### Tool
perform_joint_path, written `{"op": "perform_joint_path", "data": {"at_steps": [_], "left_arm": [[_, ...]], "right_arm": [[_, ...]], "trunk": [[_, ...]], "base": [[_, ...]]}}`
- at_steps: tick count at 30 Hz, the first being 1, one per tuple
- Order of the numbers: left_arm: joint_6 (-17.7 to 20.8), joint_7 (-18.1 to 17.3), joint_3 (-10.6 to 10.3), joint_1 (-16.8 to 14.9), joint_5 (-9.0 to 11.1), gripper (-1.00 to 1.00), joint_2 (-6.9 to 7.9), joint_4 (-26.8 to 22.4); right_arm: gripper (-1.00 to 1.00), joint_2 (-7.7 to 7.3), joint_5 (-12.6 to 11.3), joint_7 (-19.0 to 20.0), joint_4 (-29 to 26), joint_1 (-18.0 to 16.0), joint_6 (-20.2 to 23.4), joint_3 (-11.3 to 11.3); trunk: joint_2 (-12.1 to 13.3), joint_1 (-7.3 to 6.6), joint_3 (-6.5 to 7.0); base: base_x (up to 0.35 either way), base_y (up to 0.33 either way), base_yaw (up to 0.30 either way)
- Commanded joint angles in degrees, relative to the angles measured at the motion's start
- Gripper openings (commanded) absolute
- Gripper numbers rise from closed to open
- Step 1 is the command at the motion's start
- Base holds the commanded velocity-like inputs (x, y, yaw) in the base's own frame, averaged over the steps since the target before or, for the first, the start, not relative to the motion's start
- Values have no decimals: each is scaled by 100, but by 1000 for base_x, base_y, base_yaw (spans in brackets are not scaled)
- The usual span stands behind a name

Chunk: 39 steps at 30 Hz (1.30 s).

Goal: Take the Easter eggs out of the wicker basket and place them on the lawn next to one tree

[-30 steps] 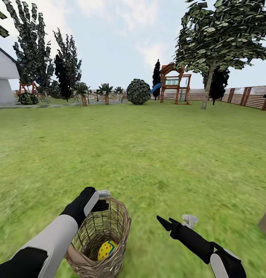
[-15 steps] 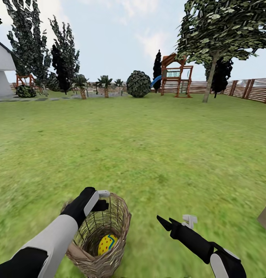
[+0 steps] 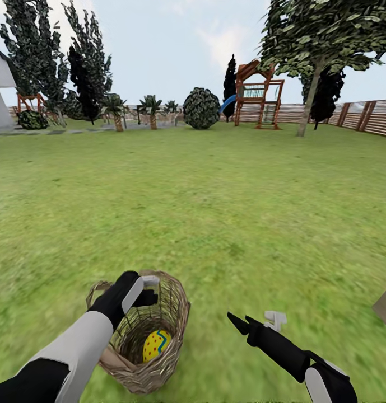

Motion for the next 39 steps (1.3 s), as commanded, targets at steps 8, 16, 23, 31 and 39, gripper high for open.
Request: {"op": "perform_joint_path", "data": {"at_steps": [8, 16, 23, 31, 39], "left_arm": [[6, 51, -28, -3, 59, 100, 4, 106], [1, 49, -28, -8, 69, 100, 0, 232], [2, 50, -31, -9, 66, 100, 1, 241], [2, 51, -43, -8, 66, 100, -4, 244], [-3, 49, -45, -8, 64, 100, -5, 248]], "right_arm": [[100, 3, -36, 8, -4, -2, 43, -10], [100, 3, -36, 8, -4, -3, 43, -8], [100, 3, -36, 8, -3, -2, 43, -6], [100, 3, -36, 8, -2, -4, 43, -7], [100, 3, -36, 8, -6, -3, 45, -6]], "trunk": [[-14, 19, -184], [-24, 40, -361], [-34, 58, -516], [-34, 58, -516], [-43, 76, -671]], "base": [[0, 0, 0], [0, 0, 0], [0, 0, 0], [0, 0, 0], [0, 0, 0]]}}
